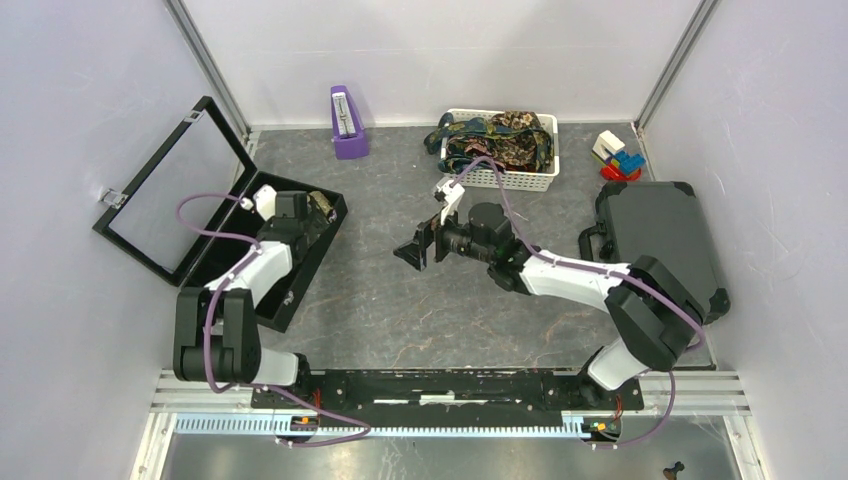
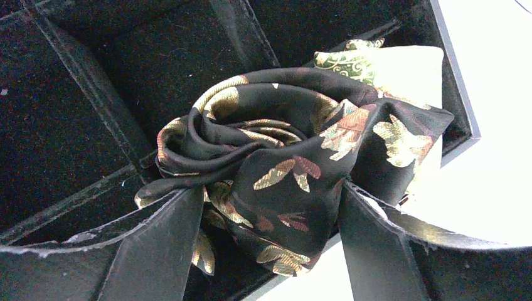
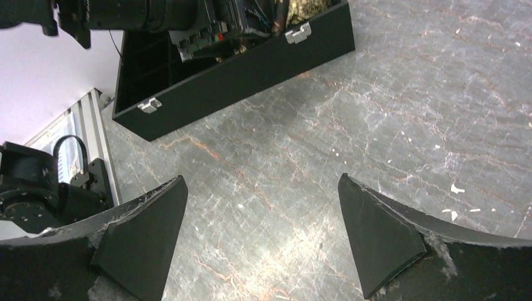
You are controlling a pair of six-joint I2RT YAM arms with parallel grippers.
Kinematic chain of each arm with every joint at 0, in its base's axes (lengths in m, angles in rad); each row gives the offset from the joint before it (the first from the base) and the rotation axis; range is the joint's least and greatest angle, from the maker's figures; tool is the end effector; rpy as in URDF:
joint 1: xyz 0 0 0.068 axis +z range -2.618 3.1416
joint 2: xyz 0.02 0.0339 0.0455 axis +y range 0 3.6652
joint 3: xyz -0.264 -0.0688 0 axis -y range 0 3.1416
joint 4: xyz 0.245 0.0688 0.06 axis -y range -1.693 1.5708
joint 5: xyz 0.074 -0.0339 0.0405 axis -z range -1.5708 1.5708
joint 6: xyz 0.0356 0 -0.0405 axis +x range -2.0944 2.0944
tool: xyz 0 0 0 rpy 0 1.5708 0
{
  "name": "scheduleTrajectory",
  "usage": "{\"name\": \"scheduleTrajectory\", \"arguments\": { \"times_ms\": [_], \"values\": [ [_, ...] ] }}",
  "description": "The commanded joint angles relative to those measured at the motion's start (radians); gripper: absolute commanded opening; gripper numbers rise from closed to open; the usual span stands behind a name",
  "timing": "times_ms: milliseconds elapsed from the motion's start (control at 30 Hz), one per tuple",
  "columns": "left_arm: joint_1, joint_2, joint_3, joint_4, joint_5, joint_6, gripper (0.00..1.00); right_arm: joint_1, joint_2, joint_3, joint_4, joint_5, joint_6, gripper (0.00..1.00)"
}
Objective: Roll the ties
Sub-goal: Place the tie in the storage box.
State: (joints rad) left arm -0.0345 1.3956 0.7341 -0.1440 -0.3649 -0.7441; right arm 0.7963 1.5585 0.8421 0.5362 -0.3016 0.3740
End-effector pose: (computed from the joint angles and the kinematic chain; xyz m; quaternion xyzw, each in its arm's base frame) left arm 0.2787 0.0031 0.1929 -0.3805 0.8319 0.0164 0.4036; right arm 0.2352 0.2555 0.2425 -0.2532 0.7221 0.4460 0.4643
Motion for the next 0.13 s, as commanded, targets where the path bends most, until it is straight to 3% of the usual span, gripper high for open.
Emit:
{"name": "scheduleTrajectory", "arguments": {
  "times_ms": [0, 100],
  "values": [
    [0.016, -0.011, -0.035, -0.099, -0.059, 0.032, 0.83, -0.002, -0.041, -0.036, 0.031, 0.021, -0.038, 0.98],
    [0.016, -0.019, -0.037, -0.095, -0.062, 0.038, 0.85, -0.002, -0.056, -0.038, -0.008, 0.058, -0.058, 0.98]
  ]
}}
